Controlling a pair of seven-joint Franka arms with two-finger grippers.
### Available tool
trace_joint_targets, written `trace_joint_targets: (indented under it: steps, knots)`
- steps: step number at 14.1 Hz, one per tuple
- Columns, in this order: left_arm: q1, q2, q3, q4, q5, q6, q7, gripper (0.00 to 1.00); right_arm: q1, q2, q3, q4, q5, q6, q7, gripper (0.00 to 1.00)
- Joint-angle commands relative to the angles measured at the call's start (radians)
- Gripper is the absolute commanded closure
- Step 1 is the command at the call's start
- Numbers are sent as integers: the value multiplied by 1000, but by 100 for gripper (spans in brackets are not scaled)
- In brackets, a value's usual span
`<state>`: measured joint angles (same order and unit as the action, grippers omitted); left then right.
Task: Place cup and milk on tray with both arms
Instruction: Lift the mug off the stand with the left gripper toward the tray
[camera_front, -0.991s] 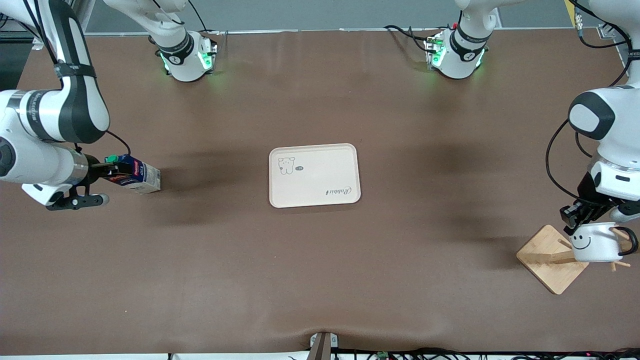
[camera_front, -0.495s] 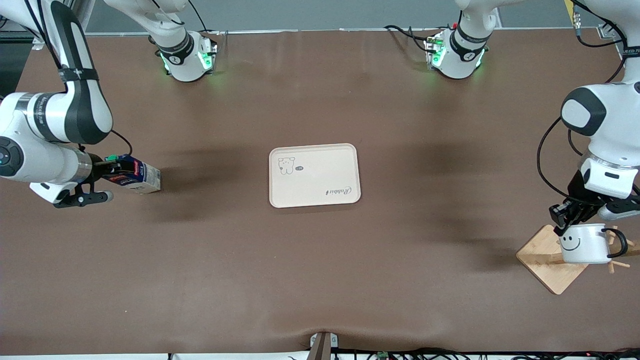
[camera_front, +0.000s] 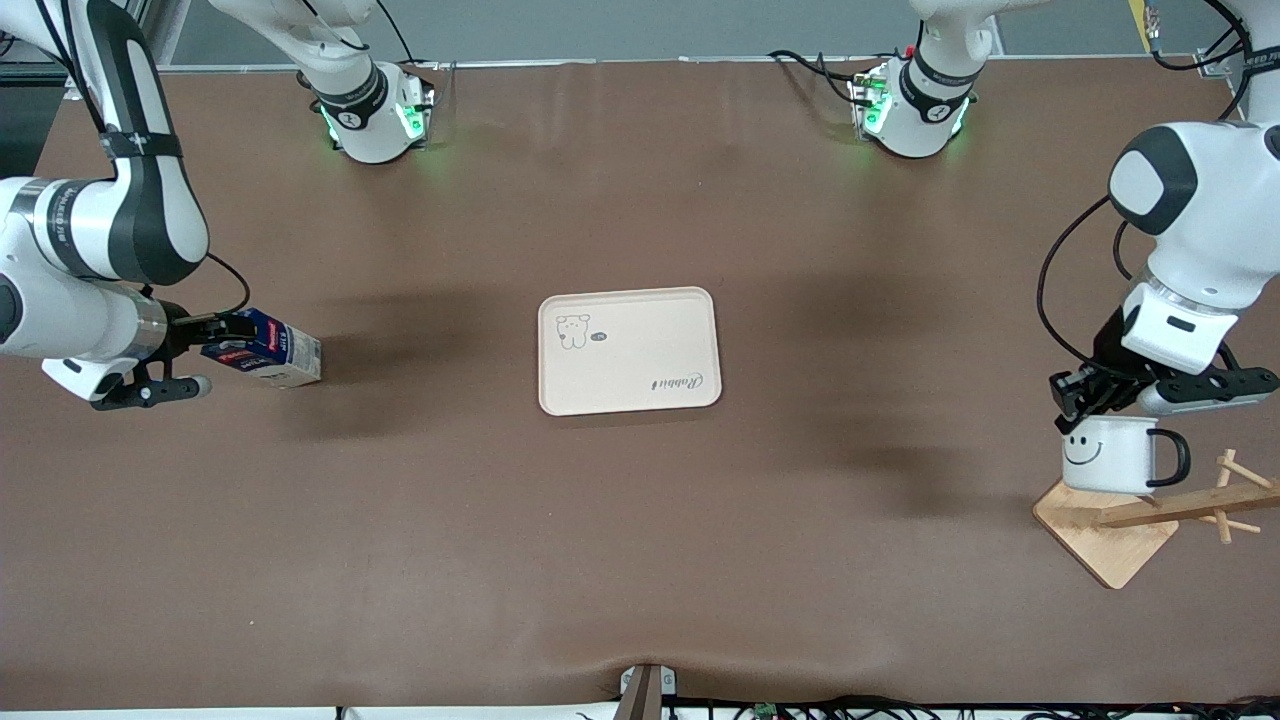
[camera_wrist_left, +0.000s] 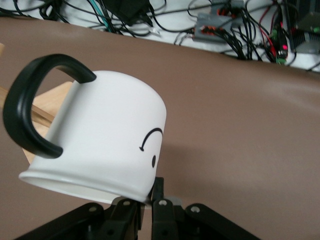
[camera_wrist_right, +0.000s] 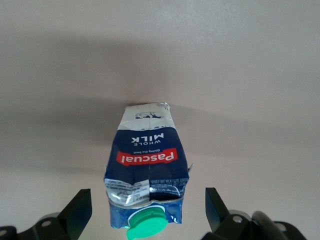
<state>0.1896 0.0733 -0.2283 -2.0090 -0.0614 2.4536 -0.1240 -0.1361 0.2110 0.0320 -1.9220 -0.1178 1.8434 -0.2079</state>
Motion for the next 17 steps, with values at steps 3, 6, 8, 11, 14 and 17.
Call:
trace_joint_targets:
  steps: [3,6,8,11,14,17]
  knots:
    - [1,-1,-107,75,15,-204,-118,100,-17,-58,17,-80,-6,16,-4,0]
    - [-4,42,-228,139,61,-339,-265,100,-20,-51,17,-107,-5,80,-4,0]
    - [-22,85,-302,185,60,-415,-423,100,-23,-51,17,-138,-5,114,-4,0]
    - [-146,186,-321,239,58,-449,-575,100,-25,-50,17,-150,-3,129,-4,28]
    - [-248,296,-321,298,60,-450,-683,100,-23,-50,17,-149,-2,126,-4,69]
    - [-338,382,-319,349,61,-450,-795,100,-28,-48,17,-134,-2,123,-4,90]
